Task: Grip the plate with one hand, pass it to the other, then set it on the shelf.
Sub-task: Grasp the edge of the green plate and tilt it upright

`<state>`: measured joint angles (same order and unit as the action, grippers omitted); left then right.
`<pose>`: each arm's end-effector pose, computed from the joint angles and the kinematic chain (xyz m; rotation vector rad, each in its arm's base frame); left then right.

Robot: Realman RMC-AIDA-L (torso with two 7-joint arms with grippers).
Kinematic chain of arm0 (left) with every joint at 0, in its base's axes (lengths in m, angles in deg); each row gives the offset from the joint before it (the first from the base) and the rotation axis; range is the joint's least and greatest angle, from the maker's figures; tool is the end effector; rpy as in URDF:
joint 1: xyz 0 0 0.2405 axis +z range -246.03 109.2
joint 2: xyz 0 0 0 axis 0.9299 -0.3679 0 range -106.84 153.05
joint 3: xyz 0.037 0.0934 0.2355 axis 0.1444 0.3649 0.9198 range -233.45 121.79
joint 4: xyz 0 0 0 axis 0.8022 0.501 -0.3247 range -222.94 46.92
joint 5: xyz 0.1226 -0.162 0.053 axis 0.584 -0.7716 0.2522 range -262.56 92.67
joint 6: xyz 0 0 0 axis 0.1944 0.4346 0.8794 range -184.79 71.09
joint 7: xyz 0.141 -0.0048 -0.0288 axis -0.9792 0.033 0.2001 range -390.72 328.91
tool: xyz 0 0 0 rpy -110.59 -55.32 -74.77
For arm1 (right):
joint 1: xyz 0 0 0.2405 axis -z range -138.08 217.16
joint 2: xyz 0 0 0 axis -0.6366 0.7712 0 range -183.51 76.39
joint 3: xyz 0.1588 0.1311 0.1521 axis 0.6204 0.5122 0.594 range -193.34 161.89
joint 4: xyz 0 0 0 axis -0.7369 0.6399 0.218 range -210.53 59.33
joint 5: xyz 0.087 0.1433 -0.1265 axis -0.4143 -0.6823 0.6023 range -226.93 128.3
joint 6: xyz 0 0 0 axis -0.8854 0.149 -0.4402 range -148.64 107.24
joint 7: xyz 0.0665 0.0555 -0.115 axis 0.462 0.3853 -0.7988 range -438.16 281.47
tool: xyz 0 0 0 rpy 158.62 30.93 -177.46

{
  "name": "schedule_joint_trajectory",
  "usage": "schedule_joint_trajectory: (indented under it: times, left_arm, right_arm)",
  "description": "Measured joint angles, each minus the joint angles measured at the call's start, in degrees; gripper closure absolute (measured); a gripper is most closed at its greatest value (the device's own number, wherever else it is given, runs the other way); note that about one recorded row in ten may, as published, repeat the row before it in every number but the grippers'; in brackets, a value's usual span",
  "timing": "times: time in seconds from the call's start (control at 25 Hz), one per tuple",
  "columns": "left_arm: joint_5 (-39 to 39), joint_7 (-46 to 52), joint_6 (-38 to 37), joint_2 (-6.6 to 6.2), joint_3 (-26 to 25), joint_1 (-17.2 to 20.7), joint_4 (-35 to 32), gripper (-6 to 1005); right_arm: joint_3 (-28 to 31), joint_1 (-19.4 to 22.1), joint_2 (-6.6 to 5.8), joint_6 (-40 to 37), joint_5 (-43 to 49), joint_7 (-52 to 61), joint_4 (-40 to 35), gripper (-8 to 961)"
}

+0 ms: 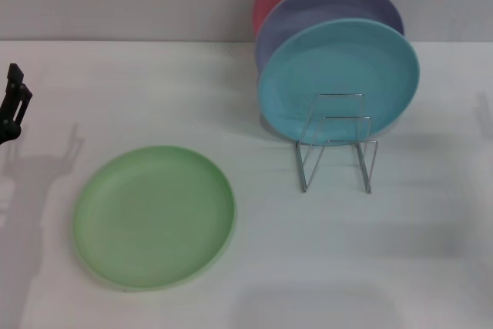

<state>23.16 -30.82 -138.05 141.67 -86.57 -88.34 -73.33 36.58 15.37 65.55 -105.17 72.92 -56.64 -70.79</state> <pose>-0.3220 0.2955 0.0002 -1.4235 -0.4160 -0.7795 0.3325 0.3128 0.0436 -1.2619 0.5294 1.0191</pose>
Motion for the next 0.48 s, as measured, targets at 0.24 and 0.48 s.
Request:
schedule_joint_trajectory:
  times: [0.24,0.48]
  left_arm:
    - [0.00,-0.16,1.85,0.00,-0.03,0.11,-0.31,164]
    - [0.00,-0.17,1.34,-0.14,-0.23,0.16,-0.53,163]
  right_arm:
    - [-0.66,0.00,-0.27,1.09,0.25,0.46,-0.09,200]
    - [-0.24,-0.01,-0.10,1.16,0.05,0.45,-0.21,201]
